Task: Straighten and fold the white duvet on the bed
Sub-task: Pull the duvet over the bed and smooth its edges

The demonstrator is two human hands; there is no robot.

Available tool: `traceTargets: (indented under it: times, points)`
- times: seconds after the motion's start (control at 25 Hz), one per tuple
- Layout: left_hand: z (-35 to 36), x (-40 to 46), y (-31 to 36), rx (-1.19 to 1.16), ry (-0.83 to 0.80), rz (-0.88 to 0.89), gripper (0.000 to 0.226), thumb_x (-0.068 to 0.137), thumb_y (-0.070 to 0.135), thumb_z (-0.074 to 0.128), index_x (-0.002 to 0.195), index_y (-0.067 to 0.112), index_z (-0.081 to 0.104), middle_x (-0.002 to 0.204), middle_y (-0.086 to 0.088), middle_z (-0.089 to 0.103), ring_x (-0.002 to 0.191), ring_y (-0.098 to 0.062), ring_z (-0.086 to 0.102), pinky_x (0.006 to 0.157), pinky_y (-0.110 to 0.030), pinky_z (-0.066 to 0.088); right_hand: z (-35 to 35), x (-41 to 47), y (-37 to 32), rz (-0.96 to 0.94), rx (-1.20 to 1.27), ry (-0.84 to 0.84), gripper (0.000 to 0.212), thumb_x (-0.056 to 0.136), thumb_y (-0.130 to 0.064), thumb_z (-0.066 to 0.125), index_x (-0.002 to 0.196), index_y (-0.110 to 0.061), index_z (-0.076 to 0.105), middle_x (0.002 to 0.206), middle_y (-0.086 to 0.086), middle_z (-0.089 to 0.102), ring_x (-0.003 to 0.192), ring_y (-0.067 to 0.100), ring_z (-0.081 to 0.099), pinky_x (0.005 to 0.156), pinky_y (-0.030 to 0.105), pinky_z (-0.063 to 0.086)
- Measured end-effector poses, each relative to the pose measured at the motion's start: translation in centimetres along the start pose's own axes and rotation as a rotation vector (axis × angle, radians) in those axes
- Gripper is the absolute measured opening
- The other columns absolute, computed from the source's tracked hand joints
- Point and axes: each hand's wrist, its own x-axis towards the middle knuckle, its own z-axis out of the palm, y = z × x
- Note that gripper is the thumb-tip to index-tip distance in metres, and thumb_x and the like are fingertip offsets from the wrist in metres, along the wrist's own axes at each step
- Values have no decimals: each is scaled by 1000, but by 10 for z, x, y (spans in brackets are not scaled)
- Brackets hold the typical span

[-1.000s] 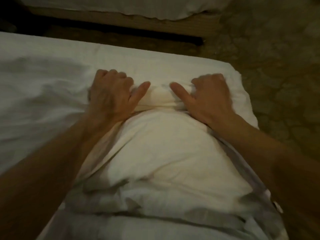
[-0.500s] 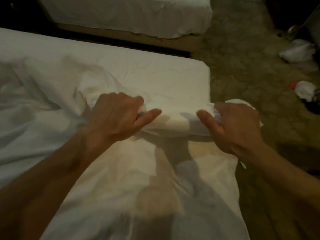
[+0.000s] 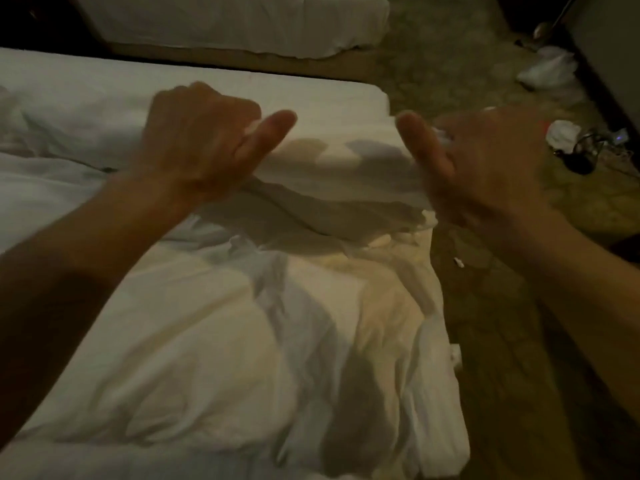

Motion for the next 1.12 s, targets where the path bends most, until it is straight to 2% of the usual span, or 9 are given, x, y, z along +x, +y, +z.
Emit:
traceTargets:
  times: [0.16,0.36,0.56,0.68,0.76,0.8,0.88,1.0,1.12]
  points:
    - [-8,-101,35,10,22,60,80,95,69,2,66,16,53,55,-12,57,47,-31,56,53,-28,27,-15,-88,-27,-44,-91,-187,85,83,-84,-8,61,-22,46,59,-3,39,54,17,39,53,29,16]
    - [54,-235,76,-43,-226,-57,71,95,70,4,63,24,46,55,-1,59,51,-29,61,49,-27,25,52,-251,-57,122,-40,-466,89,74,-89,-18,61,-26,44,65,-5,53,58,11,46,60,30,38]
    - [109,-293,94,-139,-345,-106,75,87,78,-6,79,28,50,75,-2,67,72,-29,66,60,-36,40,119,-322,-80,266,-62,-599,109,71,-91,-17,110,-32,66,108,-2,66,96,19,59,84,36,46]
    - [93,-258,101,-202,-238,-110,77,89,76,0,87,24,56,83,-2,65,76,-29,64,59,-35,39,103,-294,-82,337,19,-399,87,86,-84,-1,99,-28,64,95,-1,64,84,18,59,75,34,47]
    - [89,-225,100,-278,-81,-59,74,99,63,9,107,15,66,98,-8,69,89,-30,65,69,-37,46,98,-264,-78,330,131,-150,73,97,-71,14,103,-21,66,104,4,67,97,19,58,83,37,50]
    - [95,-214,98,-283,-54,-56,73,102,58,11,121,11,63,115,-12,68,106,-31,62,83,-41,46,101,-252,-77,299,167,-126,73,99,-68,16,122,-17,63,127,8,63,119,23,53,99,42,46]
    - [115,-205,100,-231,-182,-77,75,101,58,5,148,12,42,151,-13,43,141,-29,38,112,-46,31,122,-245,-76,229,142,-247,85,98,-71,7,157,-15,31,166,9,23,154,25,13,124,47,17]
    - [159,-232,105,-132,-307,-73,77,99,64,0,158,17,11,165,-10,5,152,-28,3,122,-51,7,166,-267,-66,204,8,-349,95,93,-78,3,162,-12,3,169,12,-5,155,27,-10,125,52,4]
    - [194,-252,111,-53,-346,-46,81,98,66,5,158,12,11,165,-15,2,152,-35,0,121,-56,4,202,-294,-47,230,-57,-368,98,94,-79,10,161,-7,4,168,18,-2,155,33,-5,124,56,8]
